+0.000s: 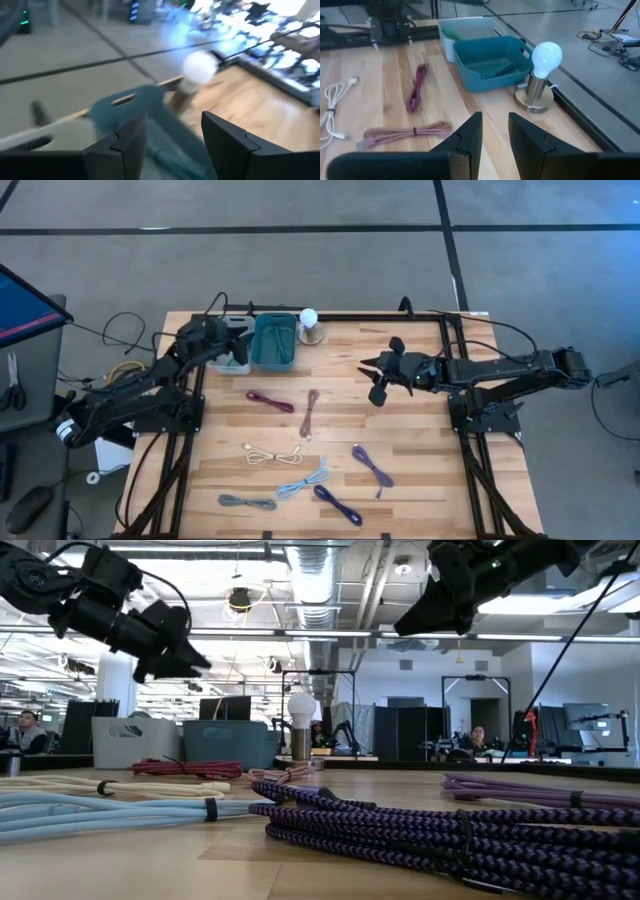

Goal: Pick & Place USB Port
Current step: Put the purple charger cable into the gray bin

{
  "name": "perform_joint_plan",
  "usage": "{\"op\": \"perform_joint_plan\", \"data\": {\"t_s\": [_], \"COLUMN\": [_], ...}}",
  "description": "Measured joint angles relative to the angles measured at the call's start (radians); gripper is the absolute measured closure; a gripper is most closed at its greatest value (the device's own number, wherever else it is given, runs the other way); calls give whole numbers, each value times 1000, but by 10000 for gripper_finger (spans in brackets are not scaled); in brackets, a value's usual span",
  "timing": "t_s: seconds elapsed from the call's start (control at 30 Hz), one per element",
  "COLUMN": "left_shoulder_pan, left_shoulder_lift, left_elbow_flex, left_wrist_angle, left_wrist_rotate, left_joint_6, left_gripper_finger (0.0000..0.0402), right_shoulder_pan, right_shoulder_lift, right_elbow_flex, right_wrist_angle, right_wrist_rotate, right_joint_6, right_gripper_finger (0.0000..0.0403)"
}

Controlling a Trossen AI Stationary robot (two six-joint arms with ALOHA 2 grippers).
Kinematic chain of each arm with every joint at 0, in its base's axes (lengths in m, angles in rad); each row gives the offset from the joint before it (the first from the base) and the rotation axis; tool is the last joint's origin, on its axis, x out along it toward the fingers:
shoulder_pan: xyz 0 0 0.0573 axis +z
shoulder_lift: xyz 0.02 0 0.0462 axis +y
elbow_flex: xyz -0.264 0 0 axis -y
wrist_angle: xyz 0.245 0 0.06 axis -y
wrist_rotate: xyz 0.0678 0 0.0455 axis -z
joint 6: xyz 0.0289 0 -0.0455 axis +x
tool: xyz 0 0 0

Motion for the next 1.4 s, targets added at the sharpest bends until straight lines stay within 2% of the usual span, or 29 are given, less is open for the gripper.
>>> {"op": "perform_joint_plan", "data": {"t_s": [0.2,0.27,0.33,0.53,0.7,0.8,0.9,1.1,1.4], "left_shoulder_pan": [-12,-35,-69,-227,-384,-470,-529,-561,-562], "left_shoulder_lift": [0,0,0,0,0,0,0,0,0], "left_elbow_flex": [0,1,1,1,1,1,1,1,1], "left_wrist_angle": [182,208,207,237,314,331,331,327,319], "left_wrist_rotate": [368,440,468,470,469,421,353,335,335], "left_joint_6": [-9,-30,-34,-53,-19,14,45,56,53], "left_gripper_finger": [215,215,215,215,215,215,215,215,215], "right_shoulder_pan": [14,25,42,94,134,149,171,263,411], "right_shoulder_lift": [-7,-12,-12,-12,-12,-12,-12,2,33], "right_elbow_flex": [0,4,9,24,49,66,91,162,166], "right_wrist_angle": [-172,-254,-336,-403,-399,-399,-424,-651,-682], "right_wrist_rotate": [0,0,-1,-71,-111,-147,-202,-218,-235], "right_joint_6": [-47,-45,-38,42,27,55,185,481,934], "right_gripper_finger": [316,316,316,316,316,316,316,321,332]}}
